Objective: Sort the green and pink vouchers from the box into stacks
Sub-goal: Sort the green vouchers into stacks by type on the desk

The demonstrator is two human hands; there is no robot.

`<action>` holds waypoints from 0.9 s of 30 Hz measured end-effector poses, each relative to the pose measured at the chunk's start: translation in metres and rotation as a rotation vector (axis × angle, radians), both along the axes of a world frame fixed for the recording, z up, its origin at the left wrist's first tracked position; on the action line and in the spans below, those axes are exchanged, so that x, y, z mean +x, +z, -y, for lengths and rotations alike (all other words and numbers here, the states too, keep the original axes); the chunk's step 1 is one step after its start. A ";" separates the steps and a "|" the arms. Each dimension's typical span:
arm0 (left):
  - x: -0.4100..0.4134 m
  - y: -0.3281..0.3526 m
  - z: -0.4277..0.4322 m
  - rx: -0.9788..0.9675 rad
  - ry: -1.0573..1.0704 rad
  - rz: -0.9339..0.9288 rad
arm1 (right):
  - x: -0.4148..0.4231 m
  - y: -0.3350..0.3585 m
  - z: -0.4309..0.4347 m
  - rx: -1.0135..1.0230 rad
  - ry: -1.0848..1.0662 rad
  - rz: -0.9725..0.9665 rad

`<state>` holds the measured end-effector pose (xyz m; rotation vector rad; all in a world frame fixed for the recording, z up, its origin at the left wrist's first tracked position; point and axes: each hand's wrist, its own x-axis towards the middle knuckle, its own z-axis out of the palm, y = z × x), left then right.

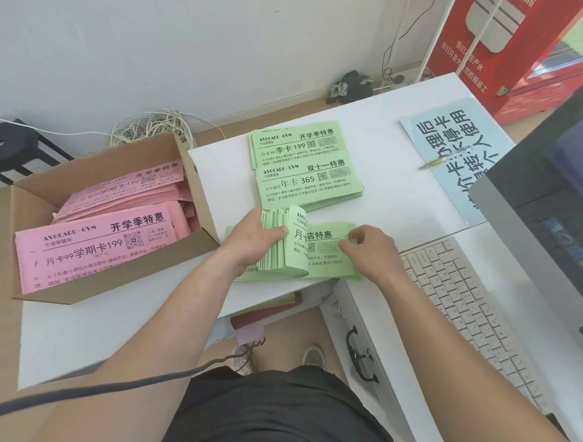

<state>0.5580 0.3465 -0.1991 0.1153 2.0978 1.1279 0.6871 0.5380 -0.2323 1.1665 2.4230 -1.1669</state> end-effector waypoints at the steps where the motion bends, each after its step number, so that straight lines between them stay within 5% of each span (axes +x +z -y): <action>1: 0.000 -0.001 0.001 -0.012 -0.002 -0.012 | 0.000 0.000 0.001 0.034 0.016 0.008; 5: 0.003 -0.001 0.001 -0.021 0.001 -0.033 | 0.001 0.004 0.014 0.231 0.070 -0.153; 10: 0.009 0.000 -0.005 -0.030 0.036 -0.068 | -0.012 0.012 0.046 -0.166 0.138 -0.356; 17: 0.010 0.000 -0.008 -0.012 0.049 -0.101 | -0.018 0.010 0.055 -0.231 0.043 -0.416; 21: 0.011 -0.006 -0.006 -0.007 0.086 -0.118 | -0.019 0.009 0.032 -0.187 0.153 -0.351; 24: 0.009 -0.009 -0.003 0.007 0.104 -0.099 | -0.018 0.000 0.005 0.123 0.249 -0.235; 27: 0.008 -0.012 -0.002 0.012 0.110 -0.080 | -0.018 -0.007 -0.008 0.219 0.436 -0.016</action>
